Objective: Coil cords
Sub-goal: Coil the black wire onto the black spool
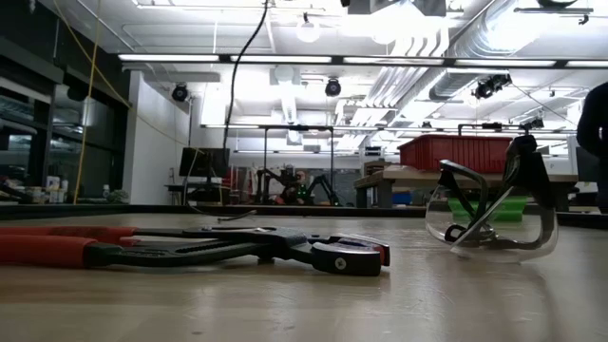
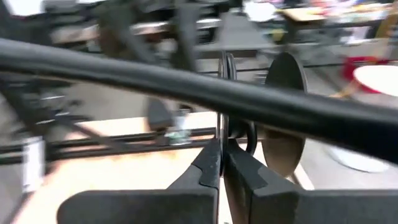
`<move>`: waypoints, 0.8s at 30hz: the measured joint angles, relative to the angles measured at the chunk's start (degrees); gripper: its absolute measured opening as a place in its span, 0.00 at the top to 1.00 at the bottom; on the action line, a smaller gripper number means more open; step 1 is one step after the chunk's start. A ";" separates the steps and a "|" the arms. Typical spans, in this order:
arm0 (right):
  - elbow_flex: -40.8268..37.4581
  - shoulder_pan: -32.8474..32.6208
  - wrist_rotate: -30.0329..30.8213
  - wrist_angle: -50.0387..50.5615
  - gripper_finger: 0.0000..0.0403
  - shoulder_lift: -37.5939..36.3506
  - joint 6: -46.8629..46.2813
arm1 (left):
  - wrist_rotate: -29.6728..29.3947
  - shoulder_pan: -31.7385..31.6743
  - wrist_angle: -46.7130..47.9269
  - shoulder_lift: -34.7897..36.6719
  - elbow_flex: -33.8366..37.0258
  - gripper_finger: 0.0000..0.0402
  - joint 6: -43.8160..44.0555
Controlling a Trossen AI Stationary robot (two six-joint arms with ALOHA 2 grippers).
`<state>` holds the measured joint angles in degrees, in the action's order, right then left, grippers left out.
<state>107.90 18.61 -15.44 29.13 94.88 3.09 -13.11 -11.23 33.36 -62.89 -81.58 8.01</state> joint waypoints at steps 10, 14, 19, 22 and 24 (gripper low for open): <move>0.00 -1.04 -12.91 -3.42 1.00 -0.39 -1.36 | 19.81 -3.63 -14.06 -0.27 -0.02 0.59 7.34; 0.02 -1.14 -12.15 -5.34 1.00 -0.60 -2.28 | 21.57 -2.85 -15.35 -0.28 -0.07 0.60 7.29; 0.02 -1.14 -11.19 -6.48 1.00 -0.54 -2.84 | 19.81 -0.67 -13.85 -0.73 -0.07 0.63 3.31; 0.02 -1.14 -11.23 -6.81 1.00 -0.54 -3.13 | 16.58 0.29 -13.59 -1.66 -0.07 0.64 1.35; 0.02 -1.14 -11.40 -6.83 1.00 -0.54 -3.13 | 14.85 0.82 -13.63 -2.33 -0.07 0.65 0.87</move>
<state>107.92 17.47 -26.84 22.29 94.35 -0.04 1.74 -10.41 19.73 -65.22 -81.65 8.88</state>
